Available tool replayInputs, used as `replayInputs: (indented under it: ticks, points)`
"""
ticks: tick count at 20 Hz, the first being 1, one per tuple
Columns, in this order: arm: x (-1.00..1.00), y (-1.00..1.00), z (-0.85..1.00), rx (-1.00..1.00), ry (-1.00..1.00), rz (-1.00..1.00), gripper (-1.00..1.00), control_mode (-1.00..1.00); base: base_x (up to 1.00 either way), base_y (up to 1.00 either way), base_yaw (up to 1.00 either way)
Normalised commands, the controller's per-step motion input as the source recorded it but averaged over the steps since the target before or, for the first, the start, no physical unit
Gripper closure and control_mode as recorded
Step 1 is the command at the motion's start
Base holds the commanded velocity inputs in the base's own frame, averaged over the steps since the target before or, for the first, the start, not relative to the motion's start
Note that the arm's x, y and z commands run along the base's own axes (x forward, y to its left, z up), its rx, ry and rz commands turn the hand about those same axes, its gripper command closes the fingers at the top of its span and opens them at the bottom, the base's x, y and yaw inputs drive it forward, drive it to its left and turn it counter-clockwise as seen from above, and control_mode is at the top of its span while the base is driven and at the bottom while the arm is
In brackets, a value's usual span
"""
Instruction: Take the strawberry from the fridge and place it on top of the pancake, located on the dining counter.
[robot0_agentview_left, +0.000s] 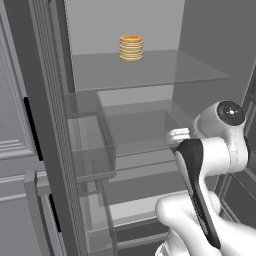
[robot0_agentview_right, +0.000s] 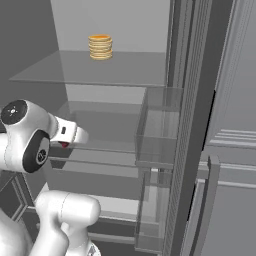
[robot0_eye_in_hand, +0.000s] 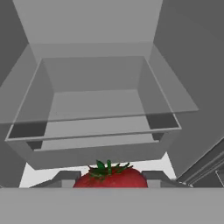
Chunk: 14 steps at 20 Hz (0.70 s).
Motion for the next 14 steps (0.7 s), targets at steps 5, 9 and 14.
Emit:
replayInputs:
  ticks: [5,9,14]
  points:
    - [-0.27,0.0,0.48,0.0,0.17,0.0,1.0,-1.0,0.0,0.0,0.0]
    - [-0.51,0.0,-0.44,0.02,0.02,0.0,1.0,-1.0,0.0,0.0,0.0]
    - [-0.38,0.0,-0.43,0.02,-0.05,0.0,1.0,-1.0,0.0,0.0,0.0]
